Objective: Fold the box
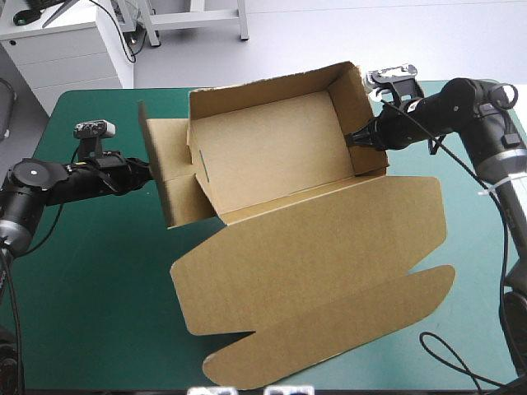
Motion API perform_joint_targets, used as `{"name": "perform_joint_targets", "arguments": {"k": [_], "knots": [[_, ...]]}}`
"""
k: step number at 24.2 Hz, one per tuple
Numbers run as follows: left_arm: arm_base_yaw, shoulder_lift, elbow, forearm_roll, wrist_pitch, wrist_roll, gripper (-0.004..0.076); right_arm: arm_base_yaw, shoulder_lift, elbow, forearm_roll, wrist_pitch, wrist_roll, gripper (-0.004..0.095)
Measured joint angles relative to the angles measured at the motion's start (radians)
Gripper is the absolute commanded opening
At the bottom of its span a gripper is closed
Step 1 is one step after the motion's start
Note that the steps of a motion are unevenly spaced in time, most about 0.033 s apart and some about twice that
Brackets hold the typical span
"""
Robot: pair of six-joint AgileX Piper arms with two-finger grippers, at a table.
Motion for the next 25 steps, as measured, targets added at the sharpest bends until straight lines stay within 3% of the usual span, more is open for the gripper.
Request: {"name": "perform_joint_targets", "arguments": {"k": [15, 16, 17, 22, 25], "knots": [[-0.108, -0.015, -0.034, -0.220, 0.054, -0.001, 0.0006, 0.000, 0.054, 0.000, -0.021, -0.064, 0.039, -0.0015], [-0.108, -0.015, -0.038, -0.222, 0.054, 0.000, 0.0029, 0.001, 0.054, 0.000, -0.029, -0.064, 0.040, -0.0015], [-0.108, -0.015, -0.038, -0.222, 0.055, 0.003, 0.0110, 0.001, 0.054, 0.000, -0.035, -0.064, 0.041, -0.0015], [-0.108, -0.015, -0.038, -0.232, 0.100, 0.018, 0.0353, 0.001, 0.054, 0.000, -0.078, -0.062, 0.049, -0.0015], [-0.108, -0.015, -0.038, -0.282, 0.106, 0.018, 0.0407, 0.001, 0.054, 0.000, -0.114, -0.057, 0.068, -0.0015]]}}
